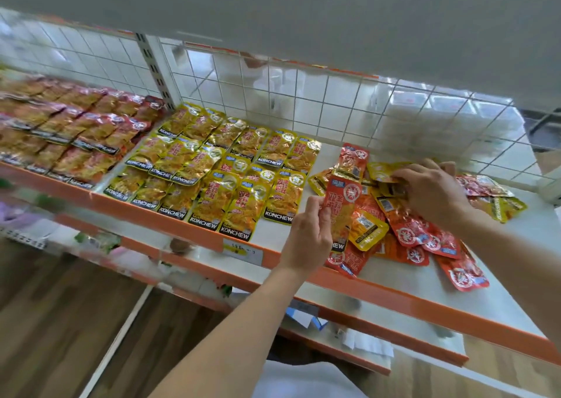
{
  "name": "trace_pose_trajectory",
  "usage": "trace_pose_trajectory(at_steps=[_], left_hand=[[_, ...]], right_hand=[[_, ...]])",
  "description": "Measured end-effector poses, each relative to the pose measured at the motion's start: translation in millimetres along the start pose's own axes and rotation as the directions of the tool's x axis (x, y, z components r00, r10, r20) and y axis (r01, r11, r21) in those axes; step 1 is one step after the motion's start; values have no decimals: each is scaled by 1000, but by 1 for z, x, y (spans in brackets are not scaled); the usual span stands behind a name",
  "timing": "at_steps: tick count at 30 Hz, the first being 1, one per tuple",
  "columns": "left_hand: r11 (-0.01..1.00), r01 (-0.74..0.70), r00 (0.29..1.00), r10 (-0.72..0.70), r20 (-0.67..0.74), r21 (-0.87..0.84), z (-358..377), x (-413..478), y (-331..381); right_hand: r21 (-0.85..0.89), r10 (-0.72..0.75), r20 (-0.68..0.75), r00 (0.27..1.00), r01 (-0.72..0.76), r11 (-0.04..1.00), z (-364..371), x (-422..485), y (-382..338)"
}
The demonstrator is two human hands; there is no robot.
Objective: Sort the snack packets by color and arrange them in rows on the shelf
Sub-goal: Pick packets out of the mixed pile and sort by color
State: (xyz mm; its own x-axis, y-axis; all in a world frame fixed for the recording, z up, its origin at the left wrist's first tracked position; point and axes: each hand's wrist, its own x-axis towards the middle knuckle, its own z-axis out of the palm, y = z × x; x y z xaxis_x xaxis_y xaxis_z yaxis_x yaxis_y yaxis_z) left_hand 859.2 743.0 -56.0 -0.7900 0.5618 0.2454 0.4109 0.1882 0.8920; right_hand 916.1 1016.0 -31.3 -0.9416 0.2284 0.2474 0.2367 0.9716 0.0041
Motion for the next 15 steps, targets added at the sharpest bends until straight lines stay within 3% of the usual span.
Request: trace_pose_trajectory(at_steps=[4,6,8,10,13,15], left_hand=[[982,81,996,-85,-14,-168,-6,4,5],[922,202,976,-216,-5,-329,-10,7,11],[846,287,950,-311,20,-450,-15,10,17],[785,335,929,-366,46,-520,-20,12,21],[706,403,900,-420,115,-583,-23,11,27],[714,417,898,-417,137,-562,-27,10,30]], right_hand=[[265,153,-292,944,-74,962,-24,-17,-12],[478,310,-307,900,-136,868,-37,-30,-28],[717,476,-187,859,-212,665,-45,-42,-43],[894,584,-3,812,-259,365,-48,-54,-57],[958,610,210,764,-287,29,-49,-65,-78],[950,592,293,751,-298,-92,-49,-68,-91]])
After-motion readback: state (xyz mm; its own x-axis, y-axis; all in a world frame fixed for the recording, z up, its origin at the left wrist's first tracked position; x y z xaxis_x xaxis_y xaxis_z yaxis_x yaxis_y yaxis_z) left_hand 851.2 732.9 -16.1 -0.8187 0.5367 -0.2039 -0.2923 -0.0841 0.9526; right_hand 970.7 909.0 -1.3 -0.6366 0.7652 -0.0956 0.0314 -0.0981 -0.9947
